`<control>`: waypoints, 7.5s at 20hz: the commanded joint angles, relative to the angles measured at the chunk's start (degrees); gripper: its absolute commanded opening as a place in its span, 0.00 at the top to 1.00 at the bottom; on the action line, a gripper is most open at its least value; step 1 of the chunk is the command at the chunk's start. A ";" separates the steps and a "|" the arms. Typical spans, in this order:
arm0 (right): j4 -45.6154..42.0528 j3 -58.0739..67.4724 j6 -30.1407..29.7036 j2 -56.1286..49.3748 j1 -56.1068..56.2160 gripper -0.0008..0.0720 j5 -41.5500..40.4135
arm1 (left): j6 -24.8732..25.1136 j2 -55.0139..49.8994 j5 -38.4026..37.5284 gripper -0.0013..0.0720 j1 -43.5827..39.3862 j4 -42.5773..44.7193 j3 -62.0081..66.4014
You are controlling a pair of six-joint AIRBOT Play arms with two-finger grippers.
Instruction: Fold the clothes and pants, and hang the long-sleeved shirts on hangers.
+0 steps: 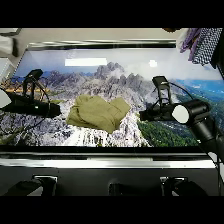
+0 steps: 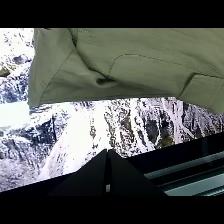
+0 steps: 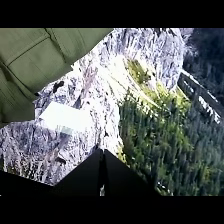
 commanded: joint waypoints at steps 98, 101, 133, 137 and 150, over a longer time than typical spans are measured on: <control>23.17 34.18 10.21 -36.06 -18.69 0.93 -31.30 | 8.04 -22.05 56.15 0.95 7.96 -15.47 6.78; 30.62 34.18 10.19 -44.09 -18.71 0.89 -32.59 | 8.04 -30.62 57.57 0.95 6.21 -15.50 6.78; 36.48 3.98 -22.88 -37.24 -22.62 0.96 10.97 | 8.37 4.26 12.00 0.14 24.44 -22.95 -37.83; 36.48 3.98 -22.86 -34.07 -22.62 0.96 10.69 | 8.74 -2.54 16.76 0.14 15.34 -24.83 -37.81; 61.11 10.60 -33.03 -24.26 -22.51 0.96 4.55 | 13.51 -6.71 19.69 0.96 7.74 -30.05 -13.60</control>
